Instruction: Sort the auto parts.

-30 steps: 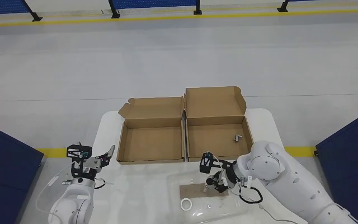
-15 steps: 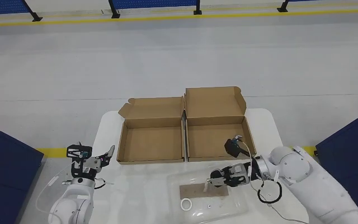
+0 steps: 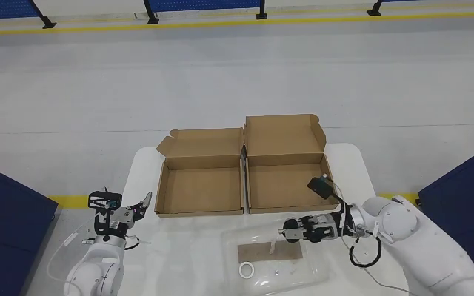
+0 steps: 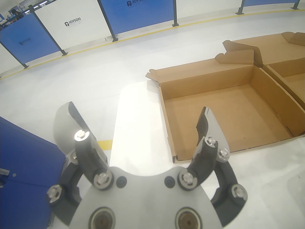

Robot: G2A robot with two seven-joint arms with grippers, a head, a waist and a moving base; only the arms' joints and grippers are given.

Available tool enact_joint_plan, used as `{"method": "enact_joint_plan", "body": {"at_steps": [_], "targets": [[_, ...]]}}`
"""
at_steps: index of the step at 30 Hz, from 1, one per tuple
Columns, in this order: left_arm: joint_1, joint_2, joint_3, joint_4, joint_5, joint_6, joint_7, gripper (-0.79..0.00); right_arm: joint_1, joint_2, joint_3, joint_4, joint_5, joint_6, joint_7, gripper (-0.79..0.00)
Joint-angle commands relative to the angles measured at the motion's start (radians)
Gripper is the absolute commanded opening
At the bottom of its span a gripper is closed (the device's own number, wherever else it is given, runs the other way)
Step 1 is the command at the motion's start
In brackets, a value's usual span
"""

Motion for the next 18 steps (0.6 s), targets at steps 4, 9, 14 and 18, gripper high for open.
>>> {"method": "enact_joint_plan", "body": {"at_steps": [4,9,14,18], "targets": [[0.000,0.000,0.000,0.000,0.000,0.000,0.000,0.000,-0.010,-0.007,-0.005,-0.040,0.206,0.007,0.010,-0.785],[0.000,0.000,0.000,0.000,0.000,0.000,0.000,0.000,0.008,-0.013,0.011,-0.103,0.518,0.107,0.110,-0.785],[0.000,0.000,0.000,0.000,0.000,0.000,0.000,0.000,0.022,-0.043,0.055,-0.122,0.762,0.221,0.224,-0.785],[0.000,0.000,0.000,0.000,0.000,0.000,0.000,0.000,0.027,-0.084,0.073,-0.100,0.902,0.326,0.329,-0.785]]}}
